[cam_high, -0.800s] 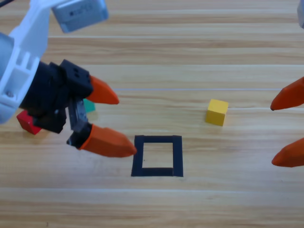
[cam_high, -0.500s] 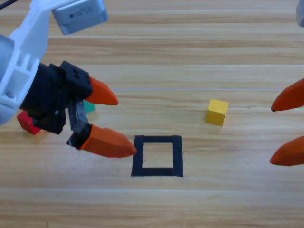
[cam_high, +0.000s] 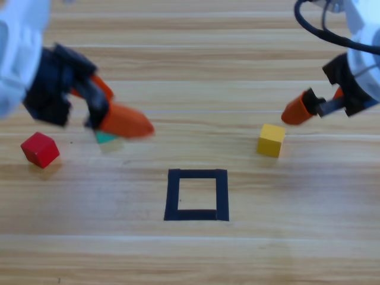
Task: Stack the blocks in the rectangular block: red at the bottom, yellow in the middle, green on top
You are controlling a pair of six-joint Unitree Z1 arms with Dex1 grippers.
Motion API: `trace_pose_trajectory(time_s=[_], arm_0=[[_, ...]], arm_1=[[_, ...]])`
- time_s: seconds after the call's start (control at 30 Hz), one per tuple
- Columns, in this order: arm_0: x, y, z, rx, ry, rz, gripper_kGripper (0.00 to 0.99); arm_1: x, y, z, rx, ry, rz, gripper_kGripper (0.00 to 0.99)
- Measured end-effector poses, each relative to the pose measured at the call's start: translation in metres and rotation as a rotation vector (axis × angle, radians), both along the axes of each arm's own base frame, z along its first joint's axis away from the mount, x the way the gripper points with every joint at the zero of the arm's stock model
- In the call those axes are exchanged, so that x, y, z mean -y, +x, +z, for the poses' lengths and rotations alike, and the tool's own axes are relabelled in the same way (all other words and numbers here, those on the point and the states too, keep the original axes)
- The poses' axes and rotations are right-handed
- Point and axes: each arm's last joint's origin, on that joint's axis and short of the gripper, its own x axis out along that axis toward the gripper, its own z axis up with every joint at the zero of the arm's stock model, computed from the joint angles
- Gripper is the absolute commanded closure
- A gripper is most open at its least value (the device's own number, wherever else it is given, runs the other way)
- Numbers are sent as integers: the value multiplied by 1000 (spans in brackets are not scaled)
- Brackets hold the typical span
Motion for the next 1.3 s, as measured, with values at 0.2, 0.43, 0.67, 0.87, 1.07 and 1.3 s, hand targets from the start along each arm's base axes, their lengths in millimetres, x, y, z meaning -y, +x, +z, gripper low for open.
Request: trace_pose_trajectory(time_s=[0.2,0.43,0.67,0.87,1.07,1.3], arm_0=[[-33,26,4,-81,-24,258,0],[-58,39,9,-93,56,464,0],[-89,50,10,-255,38,729,0],[-97,62,-15,-397,31,998,0],[-93,72,-30,-501,-5,1145,0],[-90,82,-48,-605,-6,1300,0]], arm_1=[[-16,23,-7,36,-24,-132,22],[-30,37,-24,-47,3,-248,7],[-45,55,-29,-230,101,-428,0],[-54,68,-57,-313,85,-580,0],[-56,73,-74,-343,68,-636,0],[-61,82,-85,-332,36,-690,0]])
